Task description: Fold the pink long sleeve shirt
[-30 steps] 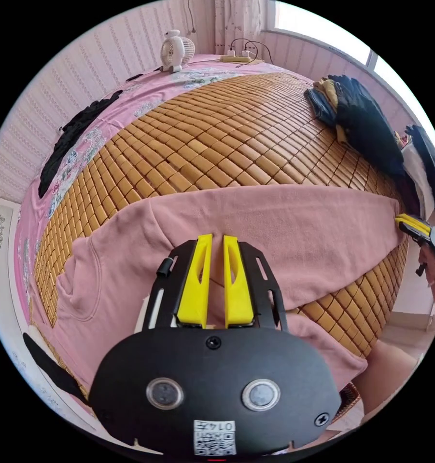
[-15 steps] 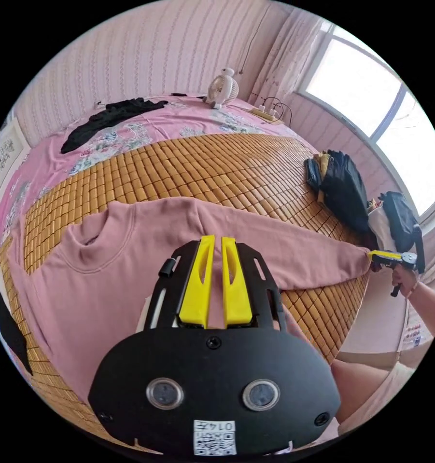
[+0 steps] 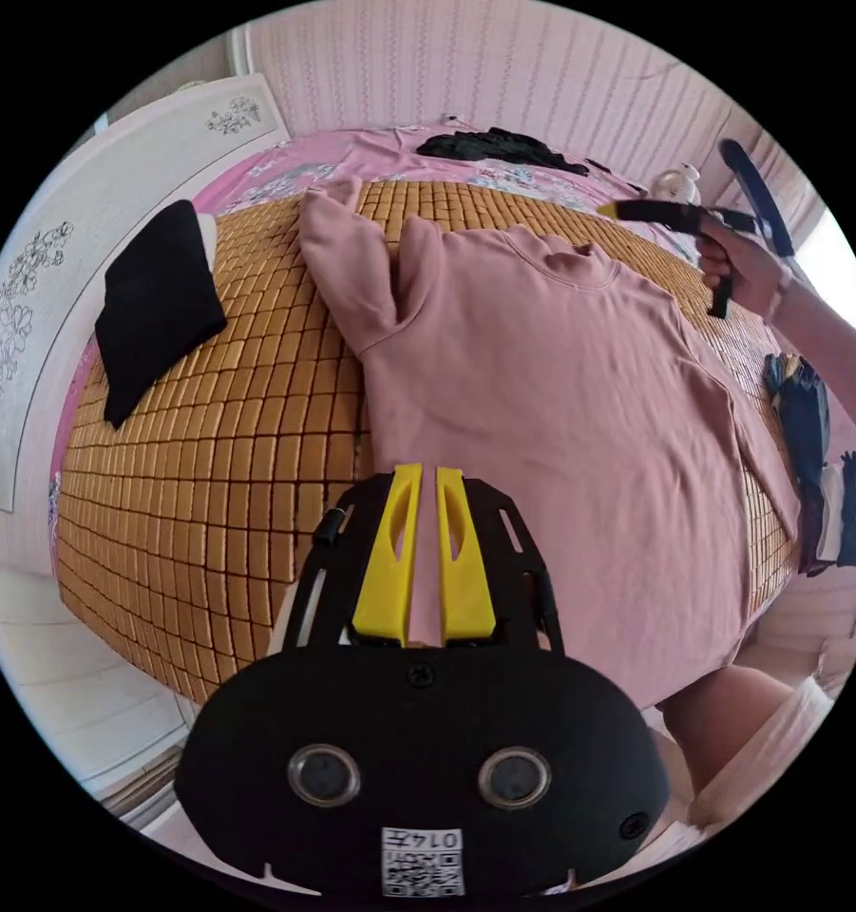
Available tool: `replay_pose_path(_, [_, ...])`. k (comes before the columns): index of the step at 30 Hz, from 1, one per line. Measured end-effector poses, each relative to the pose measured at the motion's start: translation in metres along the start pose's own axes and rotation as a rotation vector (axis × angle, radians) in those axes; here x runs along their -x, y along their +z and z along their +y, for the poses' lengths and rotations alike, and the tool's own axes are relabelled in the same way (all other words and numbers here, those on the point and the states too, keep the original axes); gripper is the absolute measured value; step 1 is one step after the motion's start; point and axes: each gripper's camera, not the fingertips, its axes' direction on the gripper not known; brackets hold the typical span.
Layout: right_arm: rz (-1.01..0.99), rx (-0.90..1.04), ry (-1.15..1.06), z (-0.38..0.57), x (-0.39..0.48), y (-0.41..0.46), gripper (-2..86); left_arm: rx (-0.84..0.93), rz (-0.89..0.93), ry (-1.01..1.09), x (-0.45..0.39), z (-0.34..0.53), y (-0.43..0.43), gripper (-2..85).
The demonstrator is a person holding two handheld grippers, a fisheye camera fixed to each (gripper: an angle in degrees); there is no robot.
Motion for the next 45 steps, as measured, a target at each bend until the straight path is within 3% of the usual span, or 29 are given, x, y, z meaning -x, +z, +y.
replay_pose_path(5, [-0.116,0.051,-0.065,-0.16,0.088,0.112,11.9,-0.018,0.062,-0.07,0.06,0.042,-0.007,1.2])
replay_pose_path(9, [0.085,0.185,-0.04,-0.249,0.136,0.204,12.6,-0.041,0.094,-0.03,0.088,0.059,-0.014,1.2])
replay_pose_path(12, [0.117,0.377,-0.115,-0.28,0.152,0.249,4.9,-0.064,0.119,-0.031,0.111,0.074,-0.023,1.6])
replay_pose_path(14, [0.067,0.362,-0.211,-0.292,0.164,0.243,3.0,-0.083,0.14,-0.085,0.134,0.09,-0.034,2.3])
replay_pose_path(17, [-0.184,0.216,-0.463,-0.3,0.194,0.195,2.1,-0.112,0.153,-0.181,0.166,0.115,-0.054,4.1])
replay_pose_path(19, [-0.62,0.197,-0.673,-0.306,0.215,0.146,2.0,-0.119,0.136,-0.205,0.184,0.13,-0.07,4.5])
replay_pose_path(22, [-0.902,0.138,-0.794,-0.315,0.238,0.099,3.8,-0.148,0.129,-0.269,0.22,0.164,-0.103,4.7])
replay_pose_path(25, [-0.752,0.098,-0.725,-0.315,0.259,0.108,10.6,-0.161,0.117,-0.416,0.265,0.207,-0.135,4.9])
replay_pose_path(28, [-0.519,0.182,-0.69,-0.302,0.272,0.143,12.4,-0.126,0.085,-0.606,0.312,0.258,-0.15,5.0])
replay_pose_path(34, [-0.373,0.377,-0.627,-0.259,0.272,0.199,12.6,-0.088,0.076,-0.951,0.38,0.354,-0.168,4.9])
replay_pose_path(40, [-0.247,0.393,-0.487,-0.26,0.275,0.232,11.4,-0.132,0.078,-0.984,0.42,0.353,-0.178,8.7])
replay_pose_path(45, [-0.321,0.478,-0.517,-0.244,0.31,0.247,11.2,0.053,0.202,-0.883,0.435,0.31,-0.142,6.6])
